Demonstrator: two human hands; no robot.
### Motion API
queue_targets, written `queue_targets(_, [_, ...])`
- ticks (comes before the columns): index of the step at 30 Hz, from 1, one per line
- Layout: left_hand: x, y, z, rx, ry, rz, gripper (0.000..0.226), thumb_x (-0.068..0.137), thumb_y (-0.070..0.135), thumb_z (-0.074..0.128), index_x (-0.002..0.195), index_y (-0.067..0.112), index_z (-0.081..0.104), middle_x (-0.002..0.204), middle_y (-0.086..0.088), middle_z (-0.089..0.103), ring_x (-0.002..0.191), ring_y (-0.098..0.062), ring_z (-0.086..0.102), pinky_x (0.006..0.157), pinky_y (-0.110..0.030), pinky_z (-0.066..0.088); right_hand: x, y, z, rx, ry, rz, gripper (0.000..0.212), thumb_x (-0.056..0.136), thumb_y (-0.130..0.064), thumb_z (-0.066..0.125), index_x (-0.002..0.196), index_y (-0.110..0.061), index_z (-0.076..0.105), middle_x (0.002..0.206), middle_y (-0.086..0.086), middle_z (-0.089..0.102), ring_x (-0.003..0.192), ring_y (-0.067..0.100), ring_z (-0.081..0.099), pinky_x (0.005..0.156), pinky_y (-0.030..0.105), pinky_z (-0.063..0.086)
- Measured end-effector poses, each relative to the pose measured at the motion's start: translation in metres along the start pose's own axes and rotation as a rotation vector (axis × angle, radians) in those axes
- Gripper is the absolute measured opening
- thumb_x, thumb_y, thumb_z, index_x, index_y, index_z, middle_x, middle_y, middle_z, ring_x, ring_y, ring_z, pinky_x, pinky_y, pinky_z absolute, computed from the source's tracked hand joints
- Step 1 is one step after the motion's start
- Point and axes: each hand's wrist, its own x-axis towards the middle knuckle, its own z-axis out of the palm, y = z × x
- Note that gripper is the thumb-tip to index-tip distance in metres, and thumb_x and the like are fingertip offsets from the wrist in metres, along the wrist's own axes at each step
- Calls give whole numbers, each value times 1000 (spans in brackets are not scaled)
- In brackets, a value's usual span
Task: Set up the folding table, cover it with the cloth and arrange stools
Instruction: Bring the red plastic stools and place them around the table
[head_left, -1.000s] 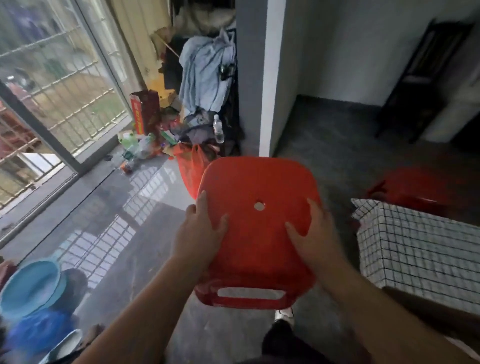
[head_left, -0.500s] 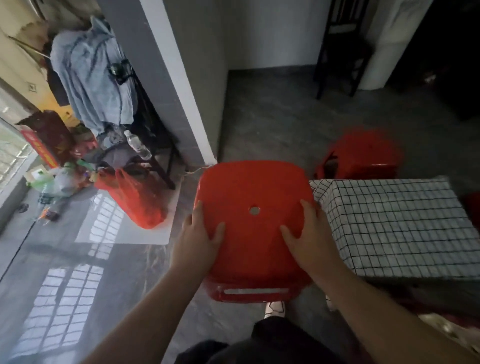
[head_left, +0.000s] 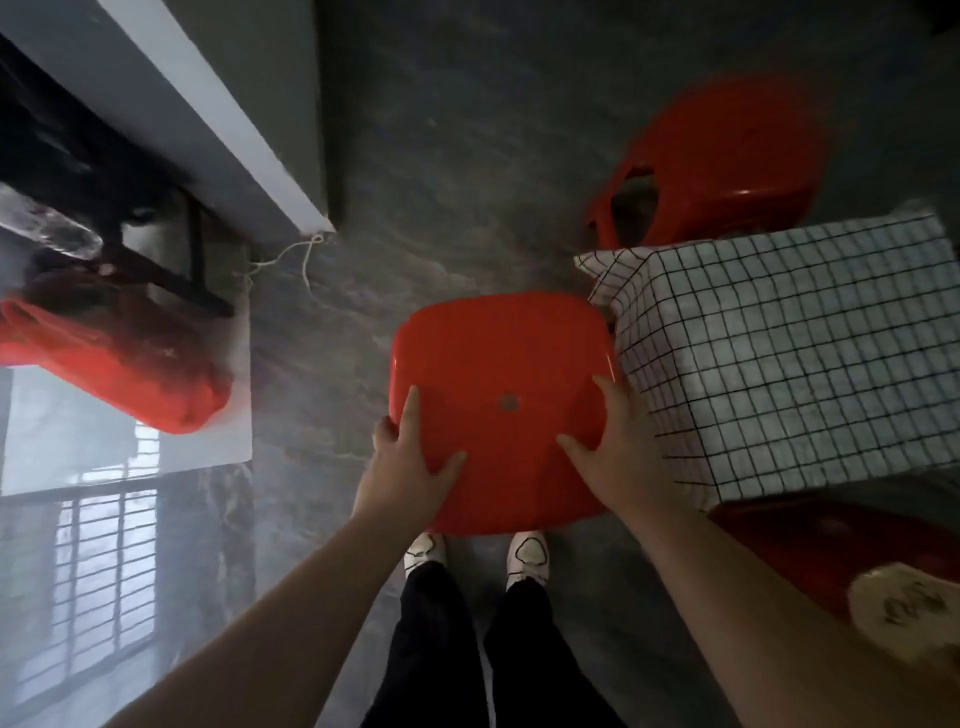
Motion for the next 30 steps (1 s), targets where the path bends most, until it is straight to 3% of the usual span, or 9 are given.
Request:
queue_targets(3, [43, -18, 43, 14, -30, -19, 97, 85, 60, 62, 152, 44, -7, 147, -13, 31, 117, -37, 56, 89, -50, 53, 39, 36, 34, 7, -11, 32, 84, 83, -34, 77, 149, -36, 25, 153, 5, 30, 137, 22, 39, 109, 45, 38])
queue_targets(14, [123, -58, 143, -68, -60, -32, 95, 85, 47, 70, 153, 41, 3, 151, -10, 27, 128, -34, 48, 94, -50, 49, 109, 128, 114, 3, -49, 74, 86, 84, -30, 76, 149, -38, 22, 155, 4, 21, 139, 24, 37, 111, 47, 37])
queue_targets(24, [139, -63, 155, -28, -137, -78, 95, 88, 40, 68, 152, 37, -2, 148, -18, 24, 128, -40, 46, 97, -54, 48, 123, 133, 127, -131, -117, 110, 83, 87, -34, 71, 149, -42, 16, 159, 10, 18, 145, 30, 29, 112, 55, 36])
queue_targets(27, [137, -55, 145, 91, -175, -93, 91, 91, 40, 60, 154, 35, -5, 160, -17, 10, 140, -42, 33, 102, -56, 44, 115, 126, 123, -273, -135, 147, 80, 93, -39, 62, 153, -41, 9, 164, 10, 6, 149, 34, 16, 113, 56, 33])
queue_targets(30, [127, -42, 121, 142, -206, -89, 83, 94, 37, 53, 156, 31, -2, 165, -12, -4, 146, -42, 23, 108, -55, 40, 101, 109, 116, -291, -124, 197, 73, 96, -40, 55, 155, -31, 13, 165, 9, 6, 151, 33, 11, 115, 55, 32])
